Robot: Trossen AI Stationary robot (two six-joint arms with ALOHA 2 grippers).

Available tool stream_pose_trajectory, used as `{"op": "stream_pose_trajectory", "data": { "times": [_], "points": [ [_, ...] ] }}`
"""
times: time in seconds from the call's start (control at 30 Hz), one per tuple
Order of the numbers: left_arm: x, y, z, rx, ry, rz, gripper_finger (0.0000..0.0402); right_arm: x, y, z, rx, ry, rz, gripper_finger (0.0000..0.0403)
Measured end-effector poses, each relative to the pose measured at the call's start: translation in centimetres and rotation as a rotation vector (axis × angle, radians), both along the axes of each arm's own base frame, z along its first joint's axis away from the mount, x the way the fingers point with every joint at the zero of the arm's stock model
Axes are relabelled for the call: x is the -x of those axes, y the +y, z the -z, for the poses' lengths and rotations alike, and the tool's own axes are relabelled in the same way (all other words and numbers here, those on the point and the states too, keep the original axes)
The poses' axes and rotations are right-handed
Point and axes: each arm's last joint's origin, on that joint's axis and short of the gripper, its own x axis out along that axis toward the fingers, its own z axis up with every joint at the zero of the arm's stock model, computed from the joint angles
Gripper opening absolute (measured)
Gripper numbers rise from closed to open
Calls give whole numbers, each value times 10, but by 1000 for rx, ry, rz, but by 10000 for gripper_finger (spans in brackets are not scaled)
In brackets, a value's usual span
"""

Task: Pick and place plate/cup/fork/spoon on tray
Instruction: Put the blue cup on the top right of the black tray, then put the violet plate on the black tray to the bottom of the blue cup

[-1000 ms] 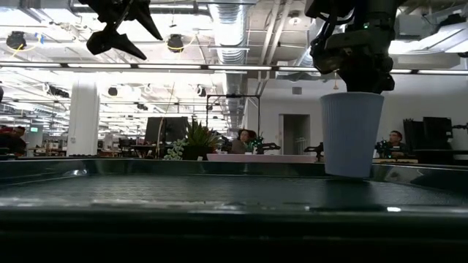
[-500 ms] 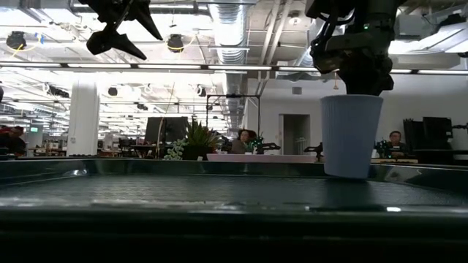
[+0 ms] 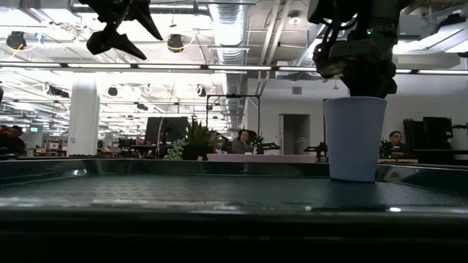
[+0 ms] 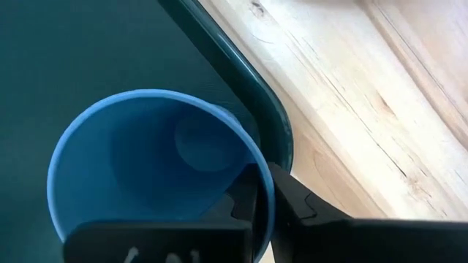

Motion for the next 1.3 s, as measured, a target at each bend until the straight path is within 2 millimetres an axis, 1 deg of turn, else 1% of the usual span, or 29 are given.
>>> {"op": "stream_pose_trajectory", "data": {
  "times": [0.17, 0.27, 0.37, 0.63, 0.8, 0.9, 1.03, 1.13, 1.2, 1.3],
  "points": [
    [0, 0, 0, 1, 1, 0, 256, 0, 0, 0, 0, 1, 1, 39],
    [0, 0, 0, 0, 0, 0, 256, 1, 0, 1, 0, 7, 1, 53],
    [0, 0, 0, 0, 1, 0, 256, 1, 0, 1, 0, 8, 0, 79],
    [0, 0, 0, 0, 0, 0, 256, 1, 0, 0, -2, 2, 8, 169],
    [0, 0, 0, 0, 0, 0, 256, 6, -2, -10, -6, -43, 15, 197],
    [0, 0, 0, 1, 0, 0, 256, 12, -6, -27, -14, -104, 30, 200],
    [0, 0, 0, 1, 0, 0, 256, 20, -19, -62, -17, -235, 82, 194],
    [0, 0, 0, 4, -2, -3, 256, 25, -37, -85, 15, -329, 181, 189],
    [0, 0, 0, 6, -3, -5, 256, 27, -53, -91, 56, -350, 245, 188],
    [0, 0, 0, 7, -4, -6, 256, 28, -79, -84, 108, -299, 320, 189]
  ]
}}
